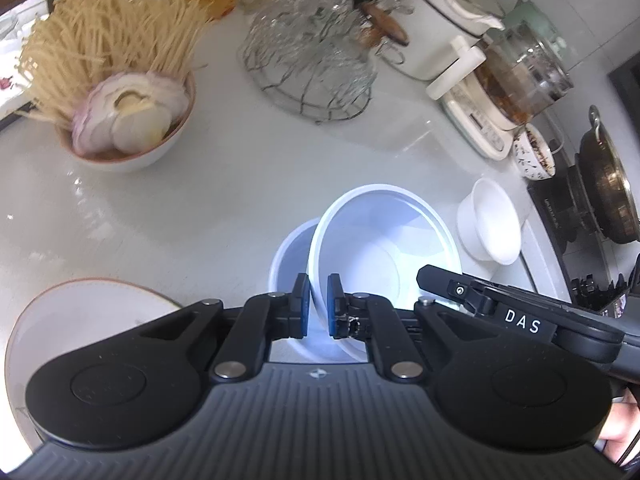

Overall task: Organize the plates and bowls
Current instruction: 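Lift the second bowl and carry it over the first bowl, then lower the second bowl into the first bowl and open both grippers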

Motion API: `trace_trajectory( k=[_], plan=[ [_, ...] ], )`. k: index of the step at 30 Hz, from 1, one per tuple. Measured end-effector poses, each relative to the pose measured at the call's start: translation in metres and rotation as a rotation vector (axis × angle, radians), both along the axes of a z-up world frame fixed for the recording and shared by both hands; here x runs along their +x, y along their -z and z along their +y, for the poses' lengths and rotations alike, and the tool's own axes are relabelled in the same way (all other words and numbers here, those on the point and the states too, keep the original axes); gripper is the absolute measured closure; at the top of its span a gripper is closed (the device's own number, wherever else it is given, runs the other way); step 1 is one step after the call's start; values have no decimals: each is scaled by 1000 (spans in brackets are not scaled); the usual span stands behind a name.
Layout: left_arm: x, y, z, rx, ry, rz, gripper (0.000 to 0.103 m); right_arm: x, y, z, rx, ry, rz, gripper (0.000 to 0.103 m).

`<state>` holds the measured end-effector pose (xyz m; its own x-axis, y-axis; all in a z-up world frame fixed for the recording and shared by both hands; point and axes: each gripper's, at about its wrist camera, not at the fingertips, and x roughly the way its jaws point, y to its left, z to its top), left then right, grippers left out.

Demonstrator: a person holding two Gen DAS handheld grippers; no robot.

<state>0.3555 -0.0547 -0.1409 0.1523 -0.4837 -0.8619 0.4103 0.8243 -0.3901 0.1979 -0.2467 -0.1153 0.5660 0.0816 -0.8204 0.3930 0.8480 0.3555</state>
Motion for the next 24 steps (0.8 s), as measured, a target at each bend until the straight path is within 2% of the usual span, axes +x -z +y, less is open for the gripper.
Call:
trace_trajectory(
  k=[8,11,14,19,24],
  plan=[
    [-2,10,4,35,-15,30,93,0,16,4,56,-10,50,89],
    [-3,9,4,44,-25,22,93,3,13,6,49,-14,63,89],
    [-4,5,7,39,-28,7,92,3,5,9,25,-15,38,89],
    [-4,-7,13,41,-23,-29,75,3,-5,10,-2,-14,19,88],
    [-7,-22,18,34,-12,-84,71,1,-15,10,-22,7,-5,88]
  ],
)
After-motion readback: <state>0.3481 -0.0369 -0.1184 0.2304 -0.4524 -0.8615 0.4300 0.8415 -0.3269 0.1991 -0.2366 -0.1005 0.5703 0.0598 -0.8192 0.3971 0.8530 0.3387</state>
